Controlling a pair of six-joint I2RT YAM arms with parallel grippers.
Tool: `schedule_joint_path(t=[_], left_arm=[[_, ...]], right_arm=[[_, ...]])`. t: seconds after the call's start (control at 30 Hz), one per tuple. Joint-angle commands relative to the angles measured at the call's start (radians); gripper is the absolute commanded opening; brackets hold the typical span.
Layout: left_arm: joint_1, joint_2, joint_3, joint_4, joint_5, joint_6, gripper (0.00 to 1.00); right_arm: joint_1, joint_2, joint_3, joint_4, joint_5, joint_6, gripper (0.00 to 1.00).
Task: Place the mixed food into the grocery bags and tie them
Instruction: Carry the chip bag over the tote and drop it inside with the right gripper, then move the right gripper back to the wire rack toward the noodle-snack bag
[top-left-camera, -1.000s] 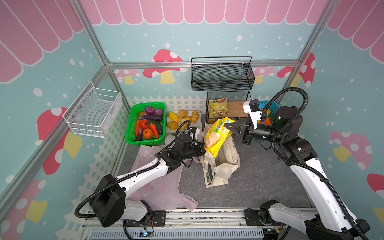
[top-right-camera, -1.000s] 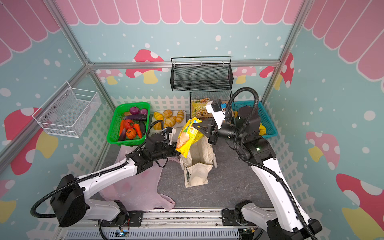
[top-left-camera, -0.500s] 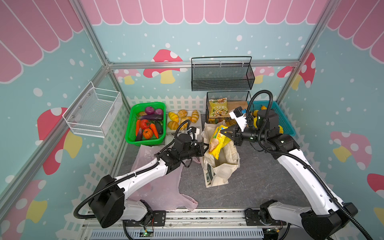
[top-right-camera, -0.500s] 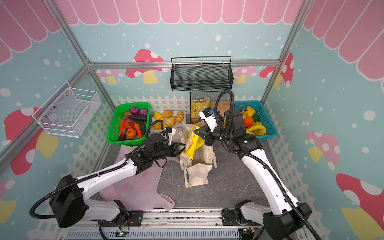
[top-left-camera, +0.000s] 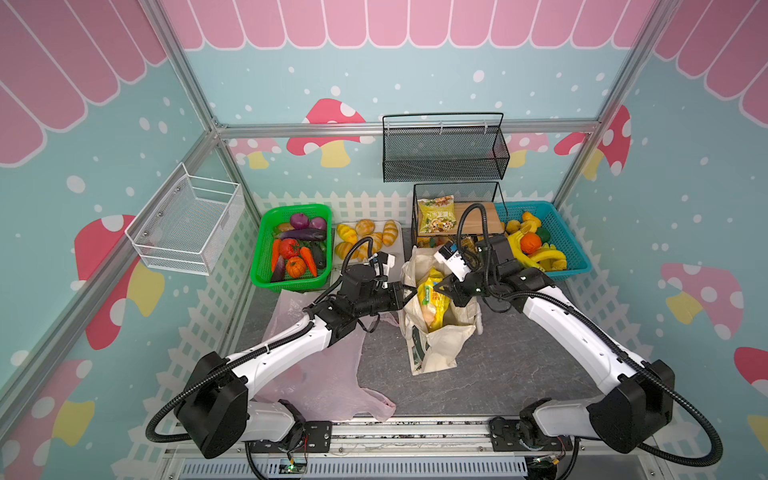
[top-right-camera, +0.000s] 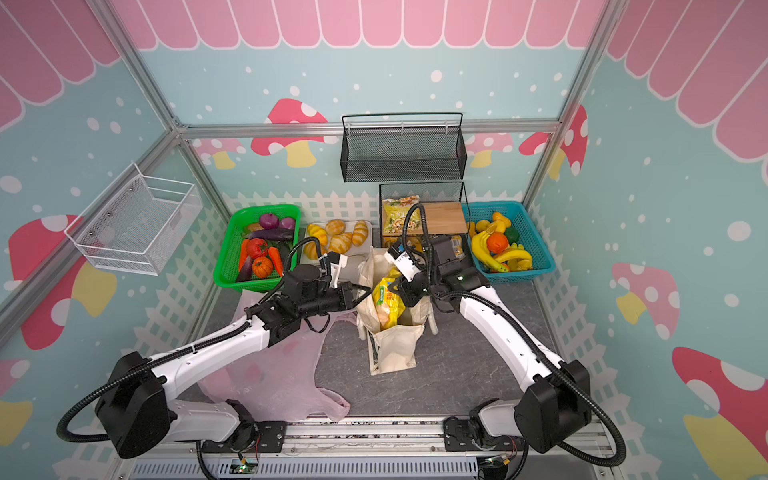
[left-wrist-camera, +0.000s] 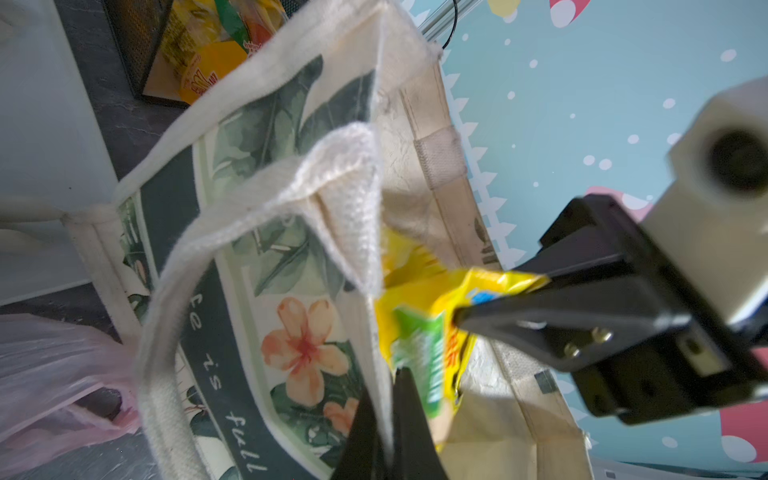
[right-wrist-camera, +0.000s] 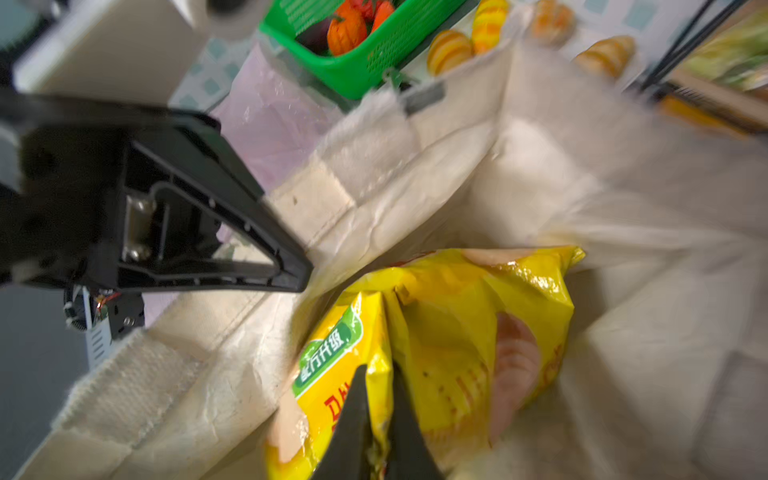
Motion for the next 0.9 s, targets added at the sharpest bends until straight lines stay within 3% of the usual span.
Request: schedule_joint_path(t=[0.0,0.13,0.23,0.3,0.4,0.5,0.63,0.87], left_arm=[[0.009,-0.020,-0.003,0.045,0.018,-0.016,0.00],[0.008,-0.032,-0.012,0.031,-0.005,-0.010,0.00],[0.007,-0.042,-0.018,0.006,-0.021,-0.002,0.00],[0.009,-0.049,-0.028,-0.004,-0.029,0.002,0.00],[0.009,-0.064,-0.040,-0.037,-0.055,0.016,0.00],[0.008,-0.087,-0.053,-0.068,-0.090,0.035,0.00],[0.011,-0.113,-0.076,-0.094,-0.133,0.059,0.00],[0.012,-0.116,-0.086,-0.103,-0.133,0.061,0.00]], right_arm=[[0.008,-0.059,-0.005,0.019,-0.039,-0.050,0.32],[-0.042,-0.167,0.008,0.148,0.073,0.029,0.53],[-0.181,-0.196,-0.008,0.302,0.078,0.171,0.58],[-0.228,-0.179,-0.019,0.391,0.174,0.271,0.59],[-0.232,-0.113,-0.031,0.521,0.319,0.375,0.65],[-0.232,-0.035,-0.062,0.689,0.376,0.486,0.70],[-0.232,0.111,-0.047,0.856,0.388,0.590,0.72],[-0.232,0.372,0.102,0.933,0.366,0.657,0.76]])
